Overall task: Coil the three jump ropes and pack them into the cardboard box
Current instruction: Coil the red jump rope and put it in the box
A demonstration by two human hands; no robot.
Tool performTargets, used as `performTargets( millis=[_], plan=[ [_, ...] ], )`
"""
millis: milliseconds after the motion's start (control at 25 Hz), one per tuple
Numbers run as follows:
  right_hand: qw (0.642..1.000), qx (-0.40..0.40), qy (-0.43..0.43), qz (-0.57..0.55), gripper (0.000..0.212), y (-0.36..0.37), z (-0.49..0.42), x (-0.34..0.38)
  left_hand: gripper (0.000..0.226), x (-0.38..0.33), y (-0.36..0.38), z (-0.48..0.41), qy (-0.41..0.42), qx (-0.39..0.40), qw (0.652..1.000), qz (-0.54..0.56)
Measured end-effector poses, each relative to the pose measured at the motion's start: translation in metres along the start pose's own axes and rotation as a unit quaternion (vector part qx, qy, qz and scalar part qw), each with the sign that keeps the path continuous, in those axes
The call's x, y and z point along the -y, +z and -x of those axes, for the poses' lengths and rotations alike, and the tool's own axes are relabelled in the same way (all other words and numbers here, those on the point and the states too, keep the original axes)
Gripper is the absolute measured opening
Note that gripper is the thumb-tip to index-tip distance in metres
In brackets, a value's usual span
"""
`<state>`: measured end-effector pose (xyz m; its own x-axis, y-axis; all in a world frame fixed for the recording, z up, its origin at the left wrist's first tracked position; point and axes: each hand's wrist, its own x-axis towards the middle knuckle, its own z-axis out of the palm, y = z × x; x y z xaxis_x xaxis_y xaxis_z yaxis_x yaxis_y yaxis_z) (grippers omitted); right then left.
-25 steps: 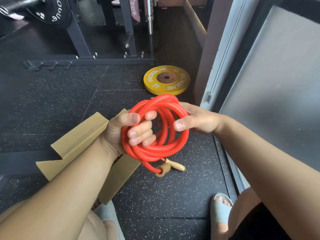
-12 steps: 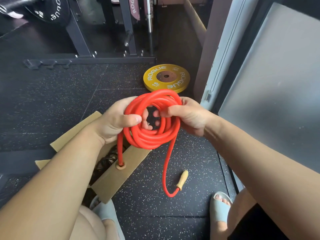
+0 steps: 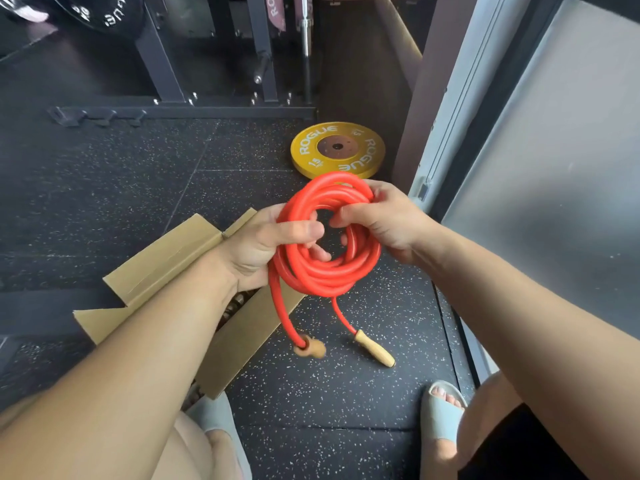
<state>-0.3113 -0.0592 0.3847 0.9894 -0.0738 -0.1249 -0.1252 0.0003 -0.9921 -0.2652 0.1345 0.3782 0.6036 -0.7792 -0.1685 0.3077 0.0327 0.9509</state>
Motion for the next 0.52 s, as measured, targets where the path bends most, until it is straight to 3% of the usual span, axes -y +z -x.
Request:
performTargets(
  millis=[160,320,520],
  plan=[
    [0.999,0.029,-0.010,-0.013,0.031,-0.001,0.002,0.005,0.046,0.006,0.005,0.004,0.008,0.060,0.991,0.123],
    [0.998,0.049,-0.017,-0.040,0.023,-0.003,0.004,0.002,0.043,0.006,0.011,0.005,0.030,0.062,0.986,0.150],
    [0.990,0.108,-0.020,-0.091,0.022,-0.003,0.006,-0.004,0.031,0.006,0.026,0.010,0.033,0.142,0.972,0.183]
  ],
)
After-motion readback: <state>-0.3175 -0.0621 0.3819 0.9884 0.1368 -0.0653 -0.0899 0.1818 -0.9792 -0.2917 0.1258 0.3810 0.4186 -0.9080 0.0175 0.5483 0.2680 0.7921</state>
